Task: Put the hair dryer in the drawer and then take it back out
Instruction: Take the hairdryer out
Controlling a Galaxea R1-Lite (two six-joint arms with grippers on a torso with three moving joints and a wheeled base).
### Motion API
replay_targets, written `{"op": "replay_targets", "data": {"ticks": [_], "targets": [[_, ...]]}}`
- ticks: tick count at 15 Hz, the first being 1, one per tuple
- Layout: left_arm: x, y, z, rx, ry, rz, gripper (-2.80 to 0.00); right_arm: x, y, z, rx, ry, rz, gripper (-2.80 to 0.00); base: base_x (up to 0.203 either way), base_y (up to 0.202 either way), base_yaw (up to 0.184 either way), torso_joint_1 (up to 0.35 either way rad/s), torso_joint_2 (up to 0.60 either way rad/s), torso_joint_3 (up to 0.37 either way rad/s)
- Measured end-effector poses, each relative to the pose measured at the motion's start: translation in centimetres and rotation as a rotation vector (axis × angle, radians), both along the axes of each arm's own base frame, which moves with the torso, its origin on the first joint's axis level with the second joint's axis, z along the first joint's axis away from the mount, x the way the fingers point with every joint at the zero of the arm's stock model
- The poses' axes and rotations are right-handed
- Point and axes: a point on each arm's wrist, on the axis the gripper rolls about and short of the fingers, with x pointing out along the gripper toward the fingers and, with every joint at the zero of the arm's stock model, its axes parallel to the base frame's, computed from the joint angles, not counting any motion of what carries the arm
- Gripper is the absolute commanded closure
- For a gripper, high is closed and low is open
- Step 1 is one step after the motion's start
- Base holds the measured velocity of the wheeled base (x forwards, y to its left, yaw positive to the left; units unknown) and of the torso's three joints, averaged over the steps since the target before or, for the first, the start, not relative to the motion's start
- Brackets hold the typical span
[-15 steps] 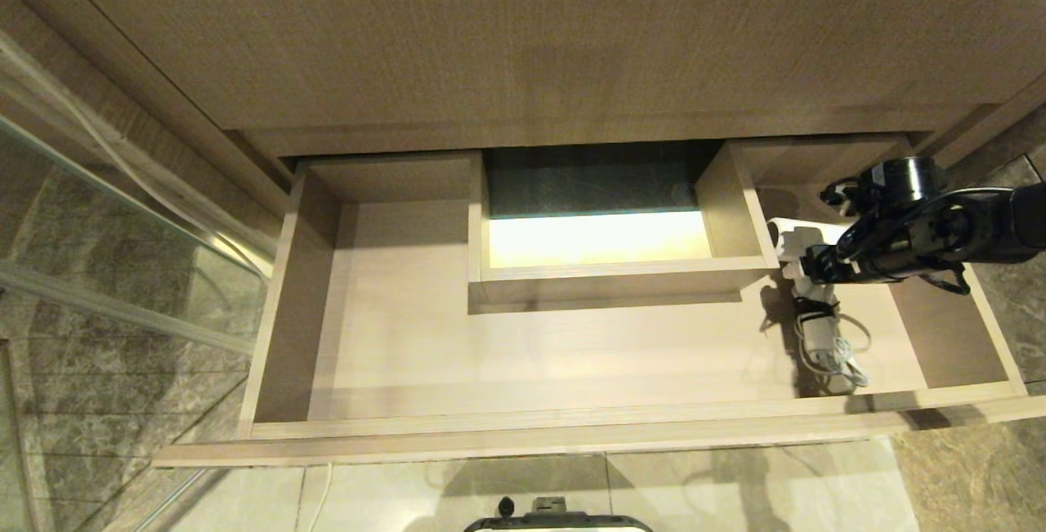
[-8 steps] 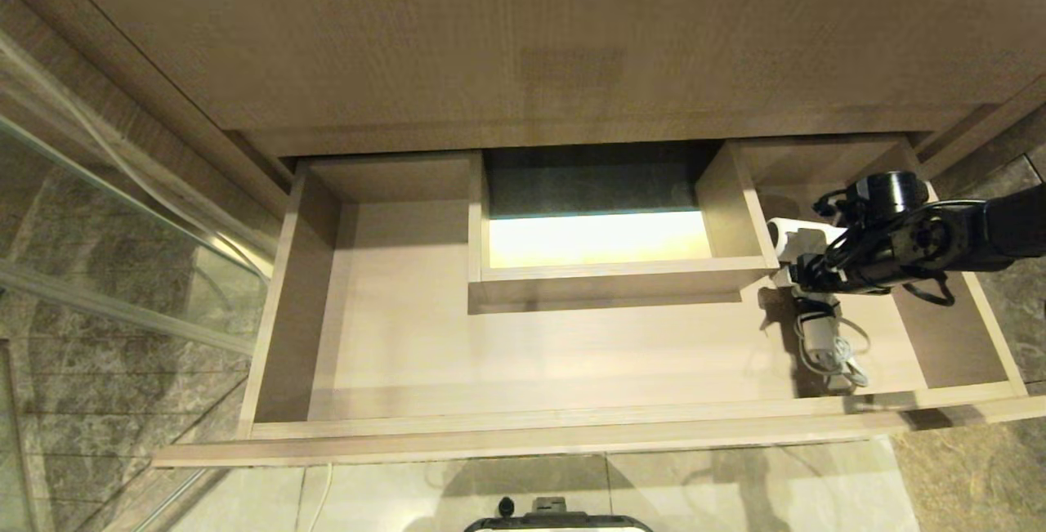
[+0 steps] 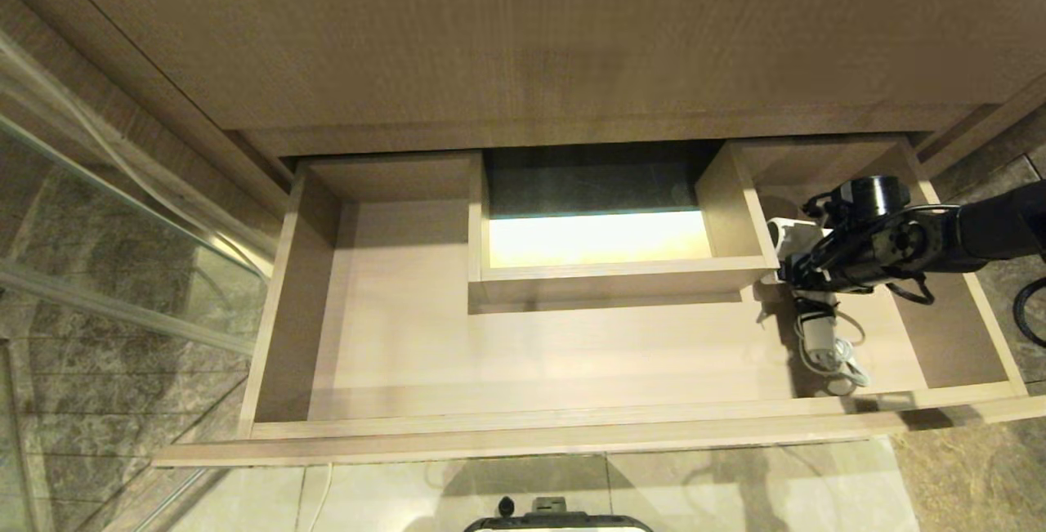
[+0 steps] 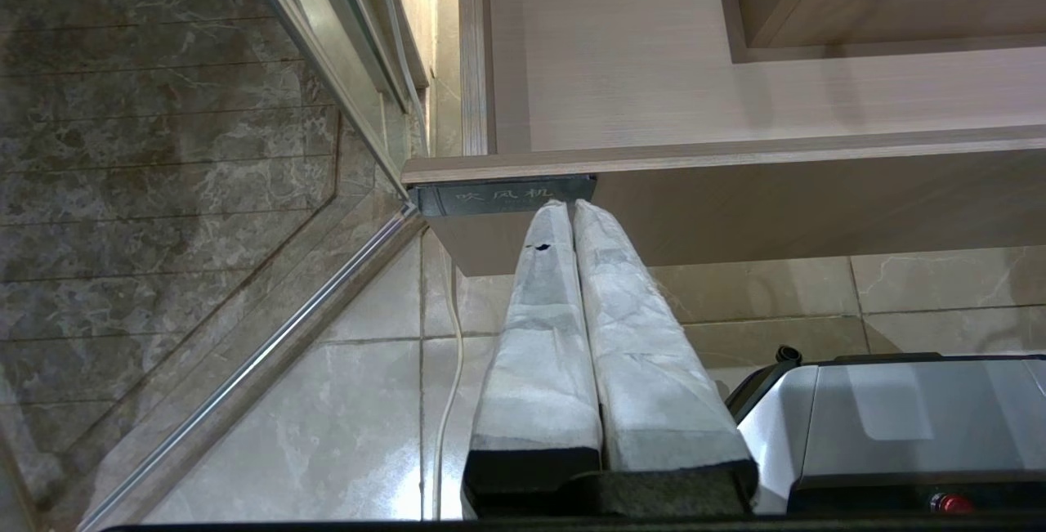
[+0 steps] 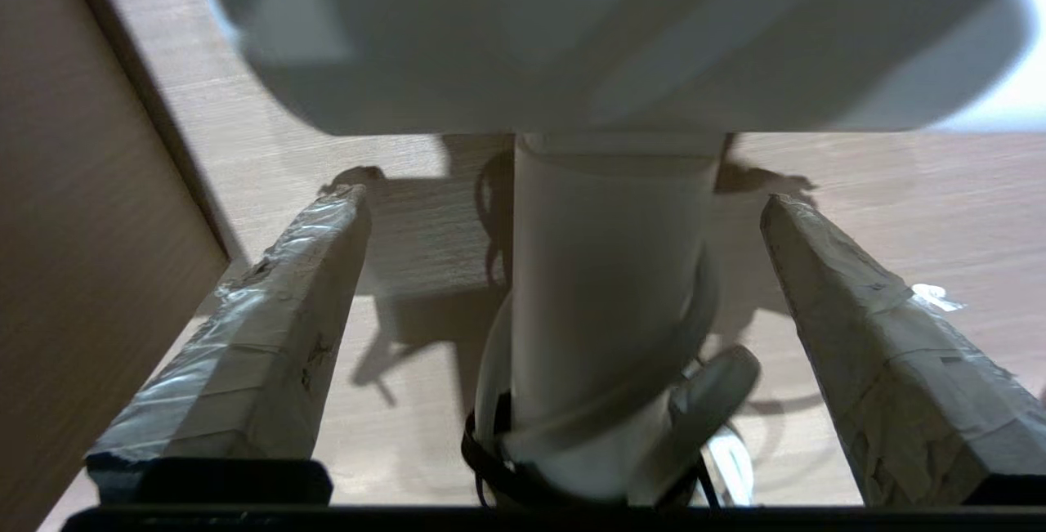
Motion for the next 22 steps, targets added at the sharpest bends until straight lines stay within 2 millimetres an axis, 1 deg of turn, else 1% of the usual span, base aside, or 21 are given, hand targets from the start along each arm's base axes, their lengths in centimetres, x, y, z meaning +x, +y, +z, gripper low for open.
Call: {"op": "replay_targets", "data": {"ticks": [6, 7, 12, 15, 18, 22], "targets": [[0.0, 0.0, 0.0, 0.000, 0.000, 0.000, 0.00, 0.4, 0.1, -0.4, 0.008, -0.012, -0.002, -2.80, 0.000, 0.000, 0.000, 0.000, 0.00, 0.000], [0.0, 0.0, 0.0, 0.000, 0.000, 0.000, 0.00, 0.5, 0.2, -0.4, 0.007, -0.015, -0.001, 0.00, 0.000, 0.000, 0.000, 0.000, 0.00, 0.000], [0.0, 0.0, 0.0, 0.000, 0.000, 0.000, 0.00, 0.7, 0.5, -0.7, 0.002, -0.012, 0.013, 0.00, 0.000, 0.000, 0.000, 0.000, 0.00, 0.000], [0.0, 0.0, 0.0, 0.000, 0.000, 0.000, 0.00, 0.6, 0.6, -0.2, 0.005, -0.016, 0.027, 0.00, 0.000, 0.000, 0.000, 0.000, 0.00, 0.000], [0.0, 0.0, 0.0, 0.000, 0.000, 0.001, 0.00, 0.1, 0.8, 1.3, -0.002, -0.039, 0.082, 0.00, 0.000, 0.000, 0.000, 0.000, 0.00, 0.000], [0.0, 0.0, 0.0, 0.000, 0.001, 0.000, 0.00, -1.1, 0.9, 3.6, -0.048, -0.065, 0.174, 0.00, 0.000, 0.000, 0.000, 0.000, 0.00, 0.000]]}}
